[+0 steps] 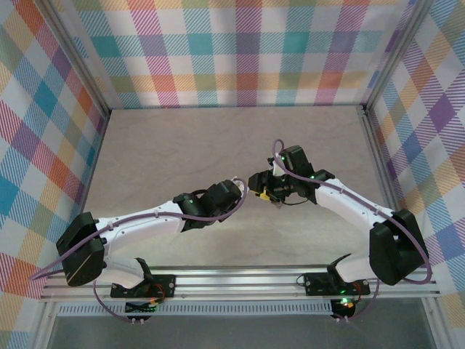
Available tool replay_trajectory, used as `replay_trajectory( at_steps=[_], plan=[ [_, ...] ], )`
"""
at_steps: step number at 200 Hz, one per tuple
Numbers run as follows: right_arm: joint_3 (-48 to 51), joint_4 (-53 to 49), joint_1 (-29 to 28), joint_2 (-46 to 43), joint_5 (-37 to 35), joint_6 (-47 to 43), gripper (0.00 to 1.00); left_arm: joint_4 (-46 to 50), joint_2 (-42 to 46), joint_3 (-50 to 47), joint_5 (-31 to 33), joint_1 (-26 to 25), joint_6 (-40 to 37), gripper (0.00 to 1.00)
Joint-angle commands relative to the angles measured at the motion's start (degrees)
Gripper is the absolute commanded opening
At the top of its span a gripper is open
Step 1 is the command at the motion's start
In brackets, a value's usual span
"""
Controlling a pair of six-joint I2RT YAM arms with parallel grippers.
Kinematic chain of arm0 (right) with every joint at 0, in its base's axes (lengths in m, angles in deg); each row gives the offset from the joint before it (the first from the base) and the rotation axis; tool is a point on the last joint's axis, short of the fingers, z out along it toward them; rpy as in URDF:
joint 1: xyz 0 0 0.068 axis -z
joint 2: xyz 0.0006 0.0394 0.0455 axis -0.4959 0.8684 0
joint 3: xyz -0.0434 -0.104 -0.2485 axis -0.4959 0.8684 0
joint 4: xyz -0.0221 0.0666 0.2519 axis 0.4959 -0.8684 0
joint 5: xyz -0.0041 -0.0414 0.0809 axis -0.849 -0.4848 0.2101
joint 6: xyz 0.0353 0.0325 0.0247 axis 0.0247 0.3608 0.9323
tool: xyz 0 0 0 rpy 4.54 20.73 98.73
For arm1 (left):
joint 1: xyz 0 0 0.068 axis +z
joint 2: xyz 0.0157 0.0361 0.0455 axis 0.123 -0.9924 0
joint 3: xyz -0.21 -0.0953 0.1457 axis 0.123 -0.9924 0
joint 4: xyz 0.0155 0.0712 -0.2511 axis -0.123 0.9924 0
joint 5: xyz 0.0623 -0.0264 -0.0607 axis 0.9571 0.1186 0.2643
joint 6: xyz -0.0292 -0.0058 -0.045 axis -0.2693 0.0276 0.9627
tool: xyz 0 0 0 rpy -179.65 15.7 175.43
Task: Lock with the key
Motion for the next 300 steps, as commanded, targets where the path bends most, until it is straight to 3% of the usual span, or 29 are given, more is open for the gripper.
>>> replay_trajectory(
  at_steps=[1, 110, 159, 225, 300],
  plan=[
    [0.2, 1.9, 0.4, 0.4, 2.1, 1.0, 0.55, 0.1, 0.4, 0.9, 0.1, -0.9, -0.1, 0.00],
    [0.5, 3.5, 0.4, 2.1, 3.3, 2.4, 0.46, 0.5, -0.3, 1.4, -1.4, -2.7, 0.2, 0.00],
    [0.7, 4.2, 0.4, 2.7, 3.6, 2.6, 0.33, 0.6, 0.1, 1.4, -1.8, -2.8, 0.2, 0.00],
    [1.2, 4.7, 0.4, 2.1, 2.4, 2.1, 0.26, -0.9, 2.2, 0.1, -4.0, -3.2, -0.2, 0.00],
    [4.3, 10.5, 0.4, -2.0, 2.9, 2.0, 0.23, -4.5, 6.5, -2.9, -4.5, -3.2, -0.5, 0.00]
  ],
)
